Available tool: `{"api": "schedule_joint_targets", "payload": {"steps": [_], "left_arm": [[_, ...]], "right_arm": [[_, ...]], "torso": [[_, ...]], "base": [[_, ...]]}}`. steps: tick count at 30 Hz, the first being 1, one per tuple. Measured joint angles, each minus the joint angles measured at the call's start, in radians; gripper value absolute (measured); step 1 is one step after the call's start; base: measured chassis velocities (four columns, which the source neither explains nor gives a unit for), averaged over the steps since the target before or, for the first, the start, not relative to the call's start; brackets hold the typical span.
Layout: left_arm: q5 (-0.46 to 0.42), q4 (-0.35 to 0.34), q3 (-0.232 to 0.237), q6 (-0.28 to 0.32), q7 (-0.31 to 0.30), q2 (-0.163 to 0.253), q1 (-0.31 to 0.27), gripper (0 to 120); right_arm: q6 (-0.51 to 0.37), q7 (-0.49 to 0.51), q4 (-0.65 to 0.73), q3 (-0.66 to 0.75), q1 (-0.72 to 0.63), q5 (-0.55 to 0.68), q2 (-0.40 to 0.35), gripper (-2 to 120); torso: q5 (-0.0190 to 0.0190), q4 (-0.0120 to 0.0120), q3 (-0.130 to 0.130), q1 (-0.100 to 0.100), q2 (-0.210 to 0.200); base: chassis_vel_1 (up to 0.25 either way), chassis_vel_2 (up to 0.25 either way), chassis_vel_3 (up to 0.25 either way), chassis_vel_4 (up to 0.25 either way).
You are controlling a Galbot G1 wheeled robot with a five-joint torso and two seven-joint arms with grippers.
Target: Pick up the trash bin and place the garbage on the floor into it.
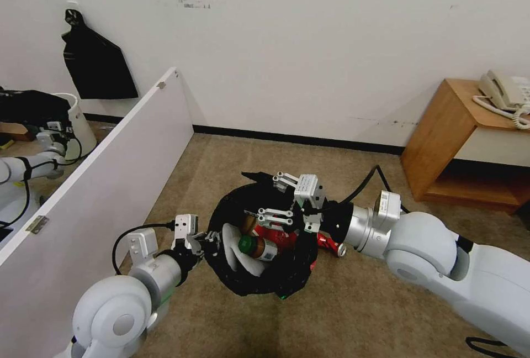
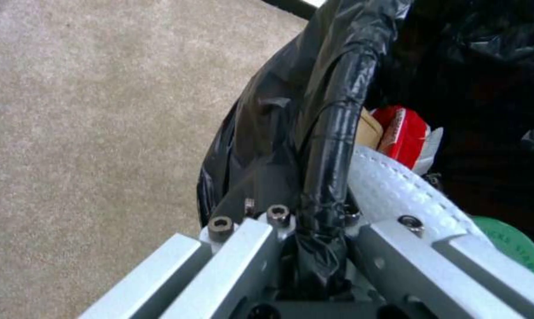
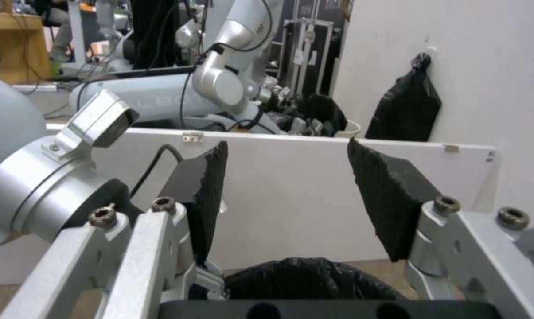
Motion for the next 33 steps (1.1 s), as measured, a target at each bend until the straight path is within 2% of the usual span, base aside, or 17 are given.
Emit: {"api": "schedule_joint_targets", "payload": {"steps": [15, 18, 21, 23, 24, 26, 31, 33], "left_arm": [[0.002, -0.007, -0.019, 0.000, -0.005, 0.000, 0.020, 0], [0.017, -0.012, -0.039, 0.000, -0.011, -0.001, 0.034, 0], [0.029, -0.014, -0.048, 0.000, -0.011, 0.000, 0.042, 0], [0.052, -0.018, -0.062, 0.000, -0.011, 0.003, 0.057, 0], [0.052, -0.018, -0.062, 0.000, -0.011, 0.003, 0.057, 0], [0.087, -0.022, -0.081, 0.000, -0.009, 0.007, 0.075, 0], [0.121, -0.022, -0.102, 0.000, -0.005, 0.004, 0.087, 0], [0.164, -0.022, -0.125, 0.000, 0.003, 0.002, 0.100, 0]], "right_arm": [[0.022, 0.007, 0.004, 0.057, -0.012, 0.018, -0.026, 62], [0.036, 0.008, 0.005, 0.098, -0.036, 0.021, -0.046, 70], [0.042, 0.008, 0.006, 0.122, -0.056, 0.021, -0.055, 73], [0.053, 0.012, 0.006, 0.159, -0.092, 0.021, -0.068, 82], [0.053, 0.012, 0.006, 0.159, -0.092, 0.021, -0.068, 82], [0.068, 0.035, 0.005, 0.189, -0.124, 0.021, -0.074, 96], [0.077, 0.049, 0.000, 0.212, -0.155, 0.022, -0.073, 99], [0.086, 0.060, -0.008, 0.226, -0.189, 0.015, -0.067, 100]], "torso": [[0.0000, 0.0000, 0.000, 0.000, 0.000], [0.0000, 0.0000, 0.000, 0.000, 0.000], [0.0000, 0.0000, 0.000, 0.000, 0.000], [0.0000, -0.0001, 0.000, 0.000, 0.000], [0.0000, -0.0001, 0.000, 0.000, 0.000], [0.0000, 0.0000, 0.000, 0.000, 0.000], [0.0000, 0.0000, 0.000, 0.000, 0.000], [0.0000, -0.0001, 0.000, 0.000, 0.000]], "base": [[0.000, 0.000, 0.000, 0.000], [0.000, 0.000, 0.000, 0.000], [0.000, 0.000, 0.000, 0.000], [0.000, 0.000, 0.000, 0.000], [0.000, 0.000, 0.000, 0.000], [0.000, 0.000, 0.000, 0.000], [0.000, 0.000, 0.000, 0.000], [0.000, 0.000, 0.000, 0.000]]}}
